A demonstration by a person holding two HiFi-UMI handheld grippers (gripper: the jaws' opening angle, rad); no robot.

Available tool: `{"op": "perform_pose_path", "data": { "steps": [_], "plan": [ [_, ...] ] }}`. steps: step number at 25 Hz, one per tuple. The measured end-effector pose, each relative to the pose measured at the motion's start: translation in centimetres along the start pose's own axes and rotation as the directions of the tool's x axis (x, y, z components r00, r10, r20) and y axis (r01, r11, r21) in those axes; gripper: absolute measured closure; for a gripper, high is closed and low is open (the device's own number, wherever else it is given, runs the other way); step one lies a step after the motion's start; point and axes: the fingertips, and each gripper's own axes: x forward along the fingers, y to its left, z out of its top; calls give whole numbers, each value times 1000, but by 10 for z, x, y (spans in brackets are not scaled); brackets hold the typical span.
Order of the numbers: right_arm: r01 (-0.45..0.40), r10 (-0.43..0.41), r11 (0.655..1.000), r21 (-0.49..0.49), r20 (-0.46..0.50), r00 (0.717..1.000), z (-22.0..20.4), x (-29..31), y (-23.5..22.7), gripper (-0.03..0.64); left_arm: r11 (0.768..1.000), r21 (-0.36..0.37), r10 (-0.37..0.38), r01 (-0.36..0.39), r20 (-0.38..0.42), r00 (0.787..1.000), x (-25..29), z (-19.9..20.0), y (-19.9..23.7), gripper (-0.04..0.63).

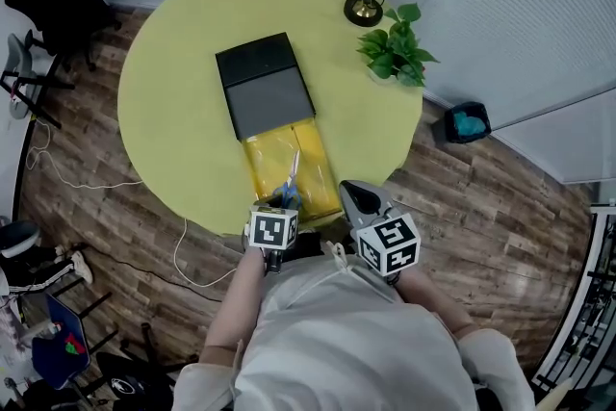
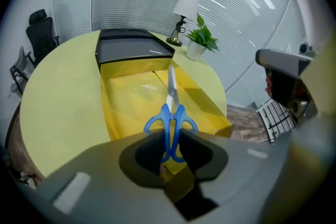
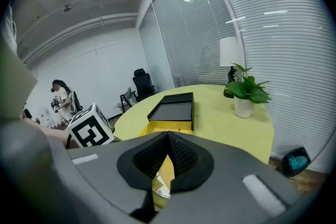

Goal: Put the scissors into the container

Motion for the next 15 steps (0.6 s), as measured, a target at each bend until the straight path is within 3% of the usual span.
{"op": "perform_pose_path", "data": {
  "steps": [15],
  "plan": [
    [-12,11,999,-41,-25,1000,-5,3,12,618,995,98,12,-11,-10,1000,3,-9,-2,508]
  ]
}}
